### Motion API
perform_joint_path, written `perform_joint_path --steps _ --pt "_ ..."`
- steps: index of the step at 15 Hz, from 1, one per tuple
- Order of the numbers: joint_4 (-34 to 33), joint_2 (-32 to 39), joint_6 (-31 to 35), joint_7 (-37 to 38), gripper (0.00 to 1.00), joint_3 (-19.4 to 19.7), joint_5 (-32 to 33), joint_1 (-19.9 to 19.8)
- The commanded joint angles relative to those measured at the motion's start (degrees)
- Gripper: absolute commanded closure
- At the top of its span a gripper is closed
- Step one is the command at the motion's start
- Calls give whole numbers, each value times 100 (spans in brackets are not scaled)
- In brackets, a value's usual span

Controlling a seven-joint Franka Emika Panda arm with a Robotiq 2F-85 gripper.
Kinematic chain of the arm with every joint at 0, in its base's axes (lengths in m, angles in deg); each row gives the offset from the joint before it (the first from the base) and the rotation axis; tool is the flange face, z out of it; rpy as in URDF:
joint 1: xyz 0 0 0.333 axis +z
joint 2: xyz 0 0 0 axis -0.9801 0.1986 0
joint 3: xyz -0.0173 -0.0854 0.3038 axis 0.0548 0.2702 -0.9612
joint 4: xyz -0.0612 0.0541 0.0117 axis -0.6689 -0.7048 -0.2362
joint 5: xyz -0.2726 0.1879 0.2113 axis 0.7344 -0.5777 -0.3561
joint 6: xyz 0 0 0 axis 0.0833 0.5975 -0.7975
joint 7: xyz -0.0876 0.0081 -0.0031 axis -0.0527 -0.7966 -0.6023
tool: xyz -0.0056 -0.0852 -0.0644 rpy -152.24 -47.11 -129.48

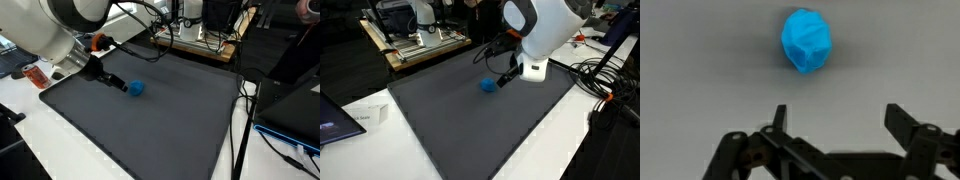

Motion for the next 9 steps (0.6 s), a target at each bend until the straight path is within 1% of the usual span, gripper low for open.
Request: perform_joint_path --steps 1,6,9 --pt "-422 314 -16 -304 0 -278 -410 -327" --pt "-389 389 210 -654 0 -548 -784 -675" --pt "-243 370 377 -909 0 -624 -817 -813"
